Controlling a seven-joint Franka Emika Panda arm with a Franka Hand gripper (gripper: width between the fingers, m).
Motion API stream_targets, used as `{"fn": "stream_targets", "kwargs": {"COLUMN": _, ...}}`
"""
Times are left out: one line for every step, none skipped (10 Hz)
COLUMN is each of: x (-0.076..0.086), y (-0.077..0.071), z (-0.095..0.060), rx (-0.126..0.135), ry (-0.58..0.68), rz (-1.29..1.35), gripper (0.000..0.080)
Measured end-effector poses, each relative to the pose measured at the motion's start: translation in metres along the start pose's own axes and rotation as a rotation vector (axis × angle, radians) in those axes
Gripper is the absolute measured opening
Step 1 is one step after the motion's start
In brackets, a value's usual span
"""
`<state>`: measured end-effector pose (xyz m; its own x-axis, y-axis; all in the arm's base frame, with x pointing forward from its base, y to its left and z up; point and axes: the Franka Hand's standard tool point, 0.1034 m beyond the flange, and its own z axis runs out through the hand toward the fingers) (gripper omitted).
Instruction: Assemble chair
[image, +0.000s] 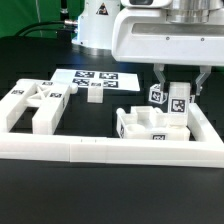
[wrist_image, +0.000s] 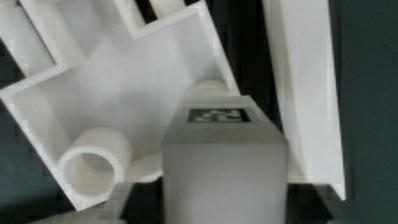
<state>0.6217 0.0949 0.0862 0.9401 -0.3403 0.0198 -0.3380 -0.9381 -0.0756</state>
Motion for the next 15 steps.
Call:
{"fn": "stream_targets", "kwargs": {"x": 0.001, "y": -0.002, "z": 0.0, "rx": 0.009, "ry": 0.016, "rz": 0.096, "gripper": 0.0285}}
{"fn": "stream_targets", "kwargs": {"x": 0.003, "y": -0.005, "z": 0.0, "rx": 0.026, "ry": 0.035, "rz": 0.191, "gripper": 0.0285}}
{"fn": "stream_targets", "kwargs": {"x": 0.002, "y": -0.007, "z": 0.0, "rx": 0.029, "ry": 0.034, "rz": 0.282, "gripper": 0.0285}}
{"fn": "stream_targets", "kwargs": {"x": 0.001, "y": -0.009, "z": 0.001, "rx": 0.03, "ry": 0.033, "rz": 0.354, "gripper": 0.0285}}
{"fn": "stream_targets", "kwargs": {"x": 0.001, "y": -0.01, "z": 0.001, "rx": 0.035, "ry": 0.03, "rz": 0.45, "gripper": 0.0285}}
{"fn": "stream_targets", "kwargs": {"x": -0.001, "y": -0.012, "z": 0.001, "rx": 0.04, "ry": 0.023, "rz": 0.55, "gripper": 0.0285}}
{"fn": "stream_targets", "kwargs": {"x": -0.003, "y": -0.015, "z": 0.001, "rx": 0.04, "ry": 0.016, "rz": 0.6, "gripper": 0.0285}}
{"fn": "stream_targets", "kwargs": {"x": -0.003, "y": -0.016, "z": 0.001, "rx": 0.053, "ry": 0.005, "rz": 0.655, "gripper": 0.0285}}
{"fn": "stream_targets", "kwargs": {"x": -0.004, "y": -0.017, "z": 0.002, "rx": 0.055, "ry": 0.002, "rz": 0.668, "gripper": 0.0314}}
{"fn": "stream_targets", "kwargs": {"x": -0.004, "y": -0.017, "z": 0.002, "rx": 0.055, "ry": 0.003, "rz": 0.647, "gripper": 0.045}}
{"fn": "stream_targets", "kwargs": {"x": -0.004, "y": -0.017, "z": 0.002, "rx": 0.054, "ry": 0.003, "rz": 0.623, "gripper": 0.045}}
{"fn": "stream_targets", "kwargs": {"x": -0.005, "y": -0.018, "z": 0.001, "rx": 0.053, "ry": 0.0, "rz": 0.621, "gripper": 0.06}}
{"fn": "stream_targets", "kwargs": {"x": -0.005, "y": -0.018, "z": 0.002, "rx": 0.053, "ry": 0.001, "rz": 0.609, "gripper": 0.0634}}
{"fn": "stream_targets", "kwargs": {"x": -0.005, "y": -0.017, "z": 0.002, "rx": 0.051, "ry": 0.004, "rz": 0.508, "gripper": 0.0634}}
{"fn": "stream_targets", "kwargs": {"x": -0.005, "y": -0.017, "z": 0.002, "rx": 0.051, "ry": 0.005, "rz": 0.447, "gripper": 0.0647}}
